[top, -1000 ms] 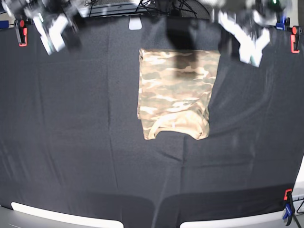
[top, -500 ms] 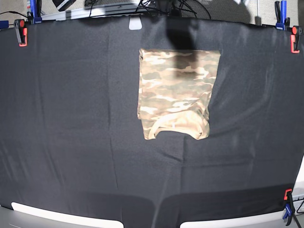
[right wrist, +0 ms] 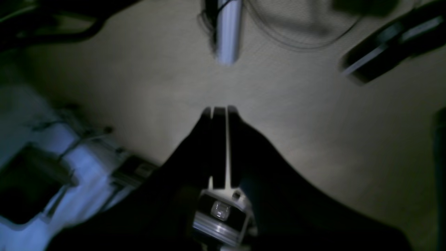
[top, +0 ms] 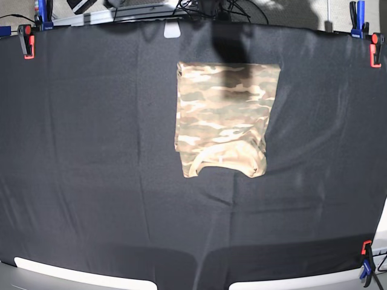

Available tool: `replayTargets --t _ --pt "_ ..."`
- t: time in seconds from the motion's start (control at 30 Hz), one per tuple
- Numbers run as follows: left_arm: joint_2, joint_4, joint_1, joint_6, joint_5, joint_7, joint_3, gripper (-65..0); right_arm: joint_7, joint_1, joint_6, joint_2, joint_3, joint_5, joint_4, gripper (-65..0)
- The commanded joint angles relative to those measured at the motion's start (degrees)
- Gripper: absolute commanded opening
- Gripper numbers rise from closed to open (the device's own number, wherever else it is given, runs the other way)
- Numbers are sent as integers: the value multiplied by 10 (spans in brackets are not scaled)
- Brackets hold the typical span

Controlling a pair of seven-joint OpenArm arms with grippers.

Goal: Layout the t-shirt on the table in an organized manner, then fold the t-shirt properly

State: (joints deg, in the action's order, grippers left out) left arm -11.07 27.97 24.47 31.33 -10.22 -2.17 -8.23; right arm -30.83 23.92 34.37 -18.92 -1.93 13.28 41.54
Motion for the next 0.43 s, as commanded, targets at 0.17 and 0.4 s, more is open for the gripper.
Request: replayTargets --t 0.17,0.4 --pt "50 -40 -64 -97 12 -4 0 -650 108 -81 2 2 25 -33 -111 -650" --pt "77 -44 -86 -134 12 -1 0 -650 115 -115 3 18 25 -33 -133 -650"
